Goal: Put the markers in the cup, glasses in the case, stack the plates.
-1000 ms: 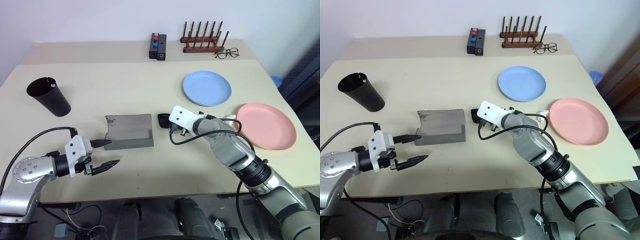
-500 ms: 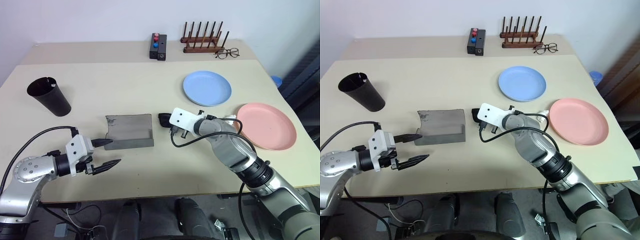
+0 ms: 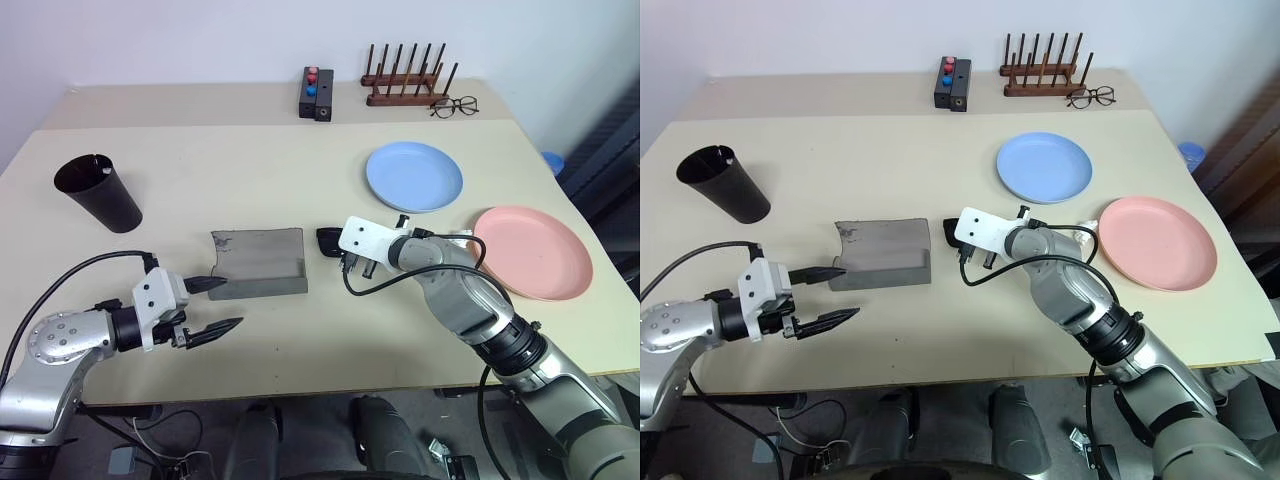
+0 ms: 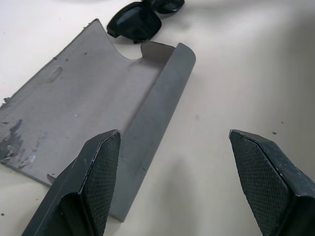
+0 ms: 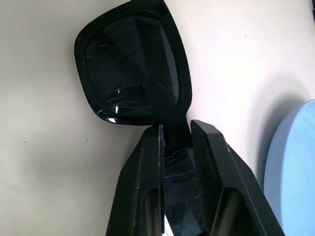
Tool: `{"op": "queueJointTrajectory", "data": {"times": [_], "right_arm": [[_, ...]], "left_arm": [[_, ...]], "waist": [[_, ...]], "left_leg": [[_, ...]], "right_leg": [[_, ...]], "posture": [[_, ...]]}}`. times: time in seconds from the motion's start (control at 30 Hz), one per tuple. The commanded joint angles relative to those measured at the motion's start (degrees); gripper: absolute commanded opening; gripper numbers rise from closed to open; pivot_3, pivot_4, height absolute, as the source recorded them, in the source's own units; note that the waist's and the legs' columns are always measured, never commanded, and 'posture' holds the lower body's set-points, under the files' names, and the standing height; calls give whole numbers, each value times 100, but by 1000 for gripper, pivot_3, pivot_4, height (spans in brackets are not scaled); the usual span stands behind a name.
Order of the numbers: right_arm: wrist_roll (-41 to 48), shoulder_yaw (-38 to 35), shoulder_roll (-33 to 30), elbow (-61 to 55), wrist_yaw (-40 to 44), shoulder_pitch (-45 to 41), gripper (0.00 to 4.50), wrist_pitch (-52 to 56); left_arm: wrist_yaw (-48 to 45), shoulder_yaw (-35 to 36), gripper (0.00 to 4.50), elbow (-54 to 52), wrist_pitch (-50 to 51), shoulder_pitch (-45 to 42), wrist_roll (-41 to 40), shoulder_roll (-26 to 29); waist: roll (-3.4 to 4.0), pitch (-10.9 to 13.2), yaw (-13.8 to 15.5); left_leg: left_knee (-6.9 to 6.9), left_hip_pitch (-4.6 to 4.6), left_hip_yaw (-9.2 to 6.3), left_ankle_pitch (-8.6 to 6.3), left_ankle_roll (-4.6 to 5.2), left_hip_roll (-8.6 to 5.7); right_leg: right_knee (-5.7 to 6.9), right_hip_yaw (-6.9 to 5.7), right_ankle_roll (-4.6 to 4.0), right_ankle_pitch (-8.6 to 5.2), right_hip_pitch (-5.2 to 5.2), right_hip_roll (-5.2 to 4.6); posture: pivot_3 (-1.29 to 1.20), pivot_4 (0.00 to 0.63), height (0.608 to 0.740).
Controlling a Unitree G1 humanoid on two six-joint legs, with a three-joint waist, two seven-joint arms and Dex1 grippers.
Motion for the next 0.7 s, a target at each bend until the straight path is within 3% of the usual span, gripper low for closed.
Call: {"op": "queueJointTrajectory", "data": {"times": [0.03, 0.53, 0.63, 0.7], "right_arm": [[-44, -62, -166, 140, 299, -105, 857, -237], [-221, -65, -298, 433, 1010, -234, 857, -755], [-288, -87, -279, 447, 1032, -220, 68, -786], [-331, -119, -257, 451, 1034, -214, 29, -791]], "left_arm": [[39, 0, 3623, -244, 42, -61, -82, 44], [107, 56, 3623, -394, 182, -23, -89, 33], [113, 47, 3623, -363, 147, -19, -76, 25], [102, 38, 3623, -308, 89, -12, -54, 12]], "waist": [[0, 0, 4], [0, 0, 5], [-4, -2, 2], [-6, -4, -1]], "left_leg": [[0, 0, 0, 0, 0, 0], [1, 5, 0, 0, 0, 0], [1, 6, 0, 0, 0, 0], [1, 19, 0, 0, 0, 0]], "right_leg": [[0, 0, 0, 0, 0, 0], [-1, 0, 0, 0, 6, 0], [-1, 0, 0, 0, 8, 0], [-1, 0, 0, 0, 18, 0]], "posture": [[0, 150, 740], [0, 150, 740], [0, 150, 740], [0, 150, 740]]}}
